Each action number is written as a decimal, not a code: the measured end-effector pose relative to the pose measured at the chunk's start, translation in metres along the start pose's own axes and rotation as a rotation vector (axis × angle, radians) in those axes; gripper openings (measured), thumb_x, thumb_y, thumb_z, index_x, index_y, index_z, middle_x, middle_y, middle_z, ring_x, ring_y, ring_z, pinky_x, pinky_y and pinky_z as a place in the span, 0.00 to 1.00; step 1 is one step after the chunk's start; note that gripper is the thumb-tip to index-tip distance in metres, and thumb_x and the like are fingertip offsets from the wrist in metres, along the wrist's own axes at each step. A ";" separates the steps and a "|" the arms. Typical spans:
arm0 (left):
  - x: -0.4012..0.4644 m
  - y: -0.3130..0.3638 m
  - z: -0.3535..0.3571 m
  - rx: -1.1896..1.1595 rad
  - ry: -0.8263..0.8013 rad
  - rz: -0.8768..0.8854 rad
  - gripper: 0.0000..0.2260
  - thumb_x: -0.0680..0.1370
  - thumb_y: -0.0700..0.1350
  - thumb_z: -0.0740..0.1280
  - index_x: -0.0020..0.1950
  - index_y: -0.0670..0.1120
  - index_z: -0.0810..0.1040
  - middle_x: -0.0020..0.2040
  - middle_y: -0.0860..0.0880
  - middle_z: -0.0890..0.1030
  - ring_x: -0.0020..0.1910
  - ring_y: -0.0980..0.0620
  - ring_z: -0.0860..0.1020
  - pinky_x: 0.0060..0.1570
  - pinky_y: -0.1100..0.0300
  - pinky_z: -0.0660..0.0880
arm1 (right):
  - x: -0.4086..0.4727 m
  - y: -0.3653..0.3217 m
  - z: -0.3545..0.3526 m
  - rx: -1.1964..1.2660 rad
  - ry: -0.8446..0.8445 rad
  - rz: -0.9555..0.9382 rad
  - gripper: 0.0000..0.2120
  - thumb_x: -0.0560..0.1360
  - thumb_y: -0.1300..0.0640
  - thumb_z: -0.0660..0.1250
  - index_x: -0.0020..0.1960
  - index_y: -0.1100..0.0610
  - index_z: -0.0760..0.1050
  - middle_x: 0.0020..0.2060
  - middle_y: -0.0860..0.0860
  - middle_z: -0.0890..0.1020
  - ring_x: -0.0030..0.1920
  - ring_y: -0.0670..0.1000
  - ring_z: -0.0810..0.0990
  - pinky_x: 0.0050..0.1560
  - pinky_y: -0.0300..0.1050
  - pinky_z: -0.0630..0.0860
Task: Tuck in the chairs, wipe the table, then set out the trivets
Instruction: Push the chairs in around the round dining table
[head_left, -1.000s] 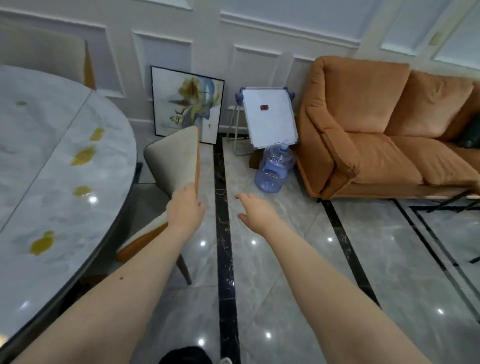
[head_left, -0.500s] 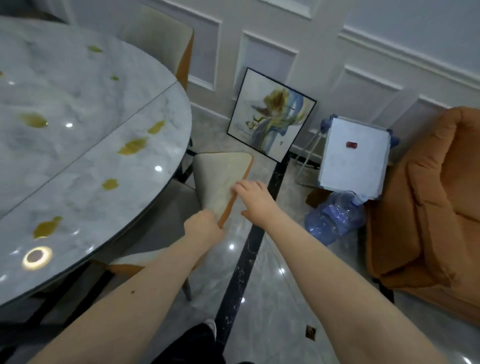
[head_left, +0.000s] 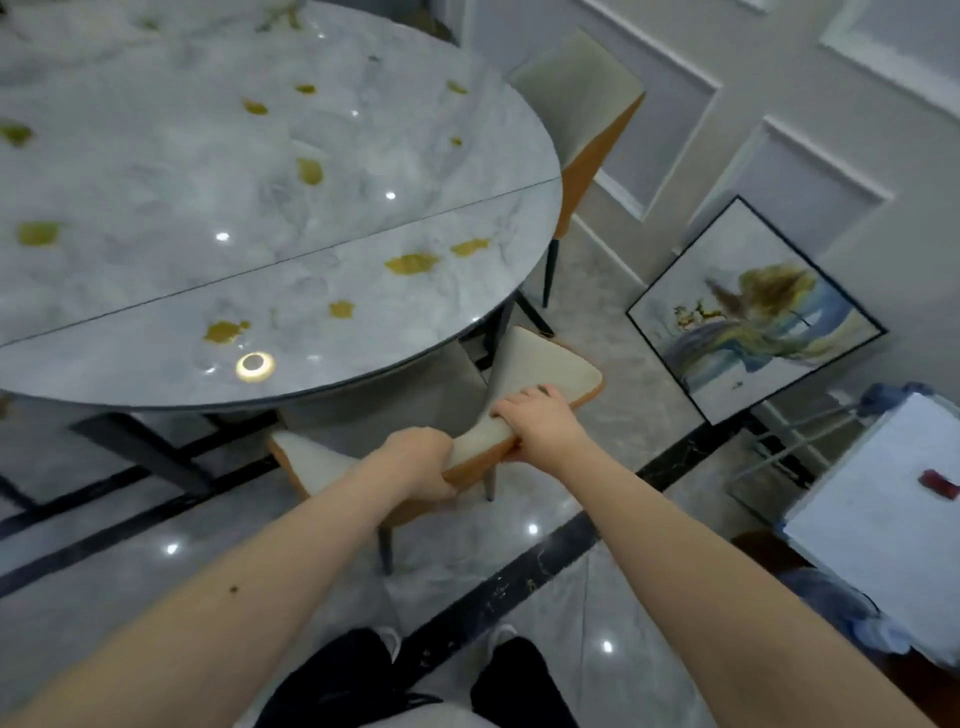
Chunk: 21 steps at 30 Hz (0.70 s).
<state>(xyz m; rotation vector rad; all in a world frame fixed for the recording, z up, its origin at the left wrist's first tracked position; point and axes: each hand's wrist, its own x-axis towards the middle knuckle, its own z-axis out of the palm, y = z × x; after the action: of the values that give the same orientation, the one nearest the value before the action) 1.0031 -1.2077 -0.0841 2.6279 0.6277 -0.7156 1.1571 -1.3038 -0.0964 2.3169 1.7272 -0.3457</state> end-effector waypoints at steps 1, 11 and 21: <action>-0.002 0.004 0.003 -0.017 0.027 -0.038 0.21 0.73 0.57 0.67 0.60 0.47 0.74 0.59 0.46 0.78 0.58 0.45 0.76 0.54 0.54 0.74 | 0.000 0.003 0.001 -0.010 0.018 -0.042 0.24 0.70 0.50 0.72 0.63 0.48 0.69 0.60 0.48 0.76 0.62 0.53 0.71 0.66 0.50 0.59; -0.026 0.034 0.034 -0.053 0.298 -0.482 0.26 0.71 0.57 0.71 0.59 0.43 0.67 0.58 0.44 0.76 0.58 0.43 0.76 0.54 0.53 0.70 | -0.009 0.027 -0.004 0.007 -0.019 -0.242 0.27 0.72 0.53 0.70 0.68 0.50 0.65 0.64 0.51 0.73 0.65 0.56 0.70 0.66 0.56 0.60; -0.022 0.034 0.026 -0.019 0.211 -0.534 0.17 0.76 0.50 0.68 0.59 0.44 0.69 0.57 0.43 0.78 0.58 0.43 0.76 0.52 0.53 0.70 | -0.008 0.036 -0.003 0.001 -0.006 -0.197 0.22 0.76 0.65 0.59 0.67 0.50 0.63 0.61 0.54 0.72 0.65 0.57 0.69 0.68 0.61 0.56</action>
<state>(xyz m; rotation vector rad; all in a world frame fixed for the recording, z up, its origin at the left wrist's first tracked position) 0.9930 -1.2550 -0.0866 2.5494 1.4207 -0.5625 1.1893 -1.3202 -0.0899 2.1484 1.9577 -0.3882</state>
